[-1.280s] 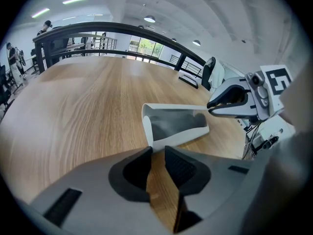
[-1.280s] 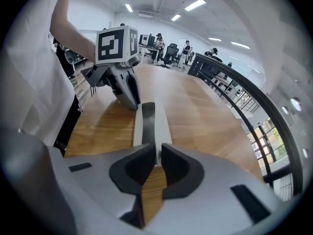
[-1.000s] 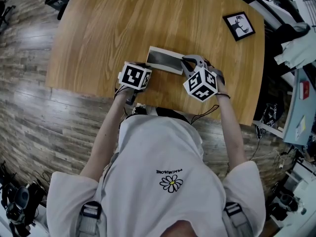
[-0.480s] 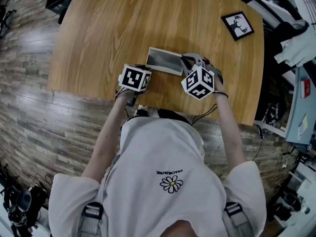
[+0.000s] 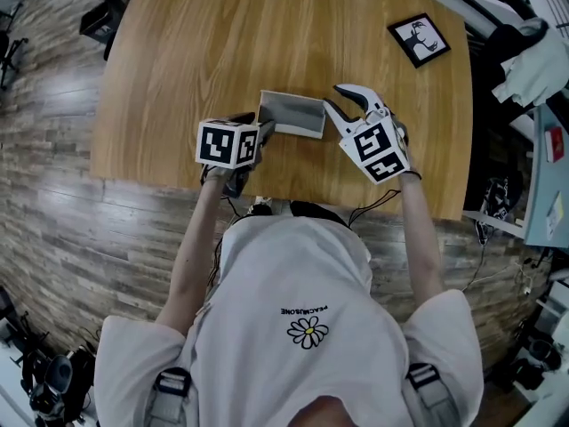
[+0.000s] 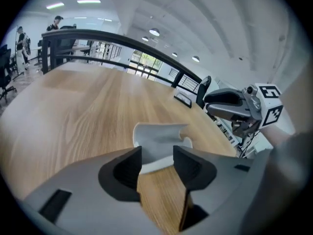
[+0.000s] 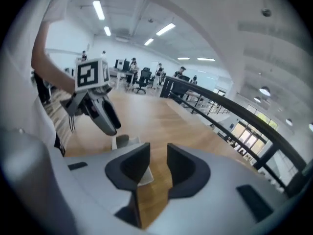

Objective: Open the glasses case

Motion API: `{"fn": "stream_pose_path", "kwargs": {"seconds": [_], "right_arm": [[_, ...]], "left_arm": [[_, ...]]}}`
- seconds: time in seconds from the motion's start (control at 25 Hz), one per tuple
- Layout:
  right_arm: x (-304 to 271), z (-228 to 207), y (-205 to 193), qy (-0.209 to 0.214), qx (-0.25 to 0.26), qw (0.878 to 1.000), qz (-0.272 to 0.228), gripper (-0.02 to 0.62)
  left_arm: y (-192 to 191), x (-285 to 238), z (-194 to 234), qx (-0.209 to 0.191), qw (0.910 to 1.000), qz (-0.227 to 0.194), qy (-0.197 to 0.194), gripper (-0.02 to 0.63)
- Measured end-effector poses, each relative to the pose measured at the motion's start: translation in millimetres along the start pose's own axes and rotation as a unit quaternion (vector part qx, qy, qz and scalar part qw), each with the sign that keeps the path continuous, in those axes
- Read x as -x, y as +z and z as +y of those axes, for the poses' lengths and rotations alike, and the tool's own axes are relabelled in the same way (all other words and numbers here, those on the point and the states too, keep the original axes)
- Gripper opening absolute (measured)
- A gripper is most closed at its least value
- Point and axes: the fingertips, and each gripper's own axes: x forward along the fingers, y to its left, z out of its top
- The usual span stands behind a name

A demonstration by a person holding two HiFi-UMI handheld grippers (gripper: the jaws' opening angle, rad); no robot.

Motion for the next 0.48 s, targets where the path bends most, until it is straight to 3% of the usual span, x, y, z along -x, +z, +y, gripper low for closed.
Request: {"fn": "stream_pose_path", "kwargs": {"seconds": [0.08, 0.2, 0.32, 0.48], "right_arm": [[17.7, -14.9, 27.9, 0.002, -0.075, 0.995, -0.062, 0.117], [48.8, -33.4, 68.3, 0.012, -0.178, 0.971, -0.162, 0.111], [82.8, -51.9, 104.0, 0.006, -0.243, 0.937, -0.251, 0.092], [131.6, -67.9, 138.6, -0.034, -0.281, 0.895, -0.346, 0.024]], "left_arm": [[34.2, 16.5, -7.8, -0.019, 0.9989, -0.044, -0.001, 0.209], [91.3, 47.8, -30.0, -0.056, 0.9909, -0.122, -0.001, 0.200], [146.1, 81.1, -58.5, -0.092, 0.9738, -0.208, 0.000, 0.179], [191.3, 115.9, -93.4, -0.097, 0.9458, -0.310, -0.007, 0.117]]}}
